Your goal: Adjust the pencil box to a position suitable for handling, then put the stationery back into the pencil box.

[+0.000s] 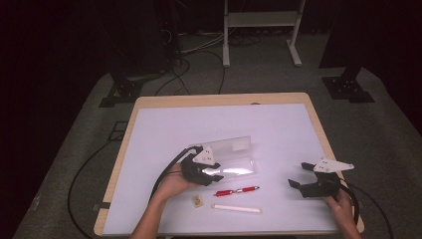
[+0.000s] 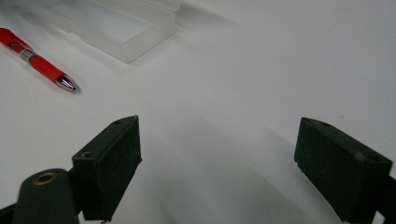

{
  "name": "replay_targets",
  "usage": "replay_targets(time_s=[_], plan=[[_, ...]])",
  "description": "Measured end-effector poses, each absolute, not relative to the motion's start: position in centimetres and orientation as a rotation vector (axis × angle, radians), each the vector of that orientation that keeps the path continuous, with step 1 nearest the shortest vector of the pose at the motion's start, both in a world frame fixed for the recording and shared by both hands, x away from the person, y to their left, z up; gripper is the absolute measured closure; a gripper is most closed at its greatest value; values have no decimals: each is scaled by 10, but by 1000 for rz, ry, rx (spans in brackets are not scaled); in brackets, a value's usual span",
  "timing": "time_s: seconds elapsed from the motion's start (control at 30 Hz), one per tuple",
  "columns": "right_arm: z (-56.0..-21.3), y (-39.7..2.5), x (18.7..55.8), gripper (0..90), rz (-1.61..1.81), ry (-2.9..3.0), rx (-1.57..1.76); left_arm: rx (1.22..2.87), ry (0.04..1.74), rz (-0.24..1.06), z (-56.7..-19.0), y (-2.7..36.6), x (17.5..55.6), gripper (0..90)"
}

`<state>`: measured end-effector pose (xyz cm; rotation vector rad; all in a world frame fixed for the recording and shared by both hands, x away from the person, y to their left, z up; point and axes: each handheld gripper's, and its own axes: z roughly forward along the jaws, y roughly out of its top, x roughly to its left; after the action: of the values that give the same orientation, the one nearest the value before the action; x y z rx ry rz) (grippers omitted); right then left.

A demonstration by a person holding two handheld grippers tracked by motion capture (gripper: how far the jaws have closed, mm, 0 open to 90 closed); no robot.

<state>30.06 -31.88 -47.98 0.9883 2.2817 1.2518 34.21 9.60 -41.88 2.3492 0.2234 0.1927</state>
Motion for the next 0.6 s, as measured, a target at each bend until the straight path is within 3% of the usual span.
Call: replay_targets(time_s=[0.6], plan=[[-480,-319,300,138,1248,2279,989,2342,207,179,-422,93,325,483]])
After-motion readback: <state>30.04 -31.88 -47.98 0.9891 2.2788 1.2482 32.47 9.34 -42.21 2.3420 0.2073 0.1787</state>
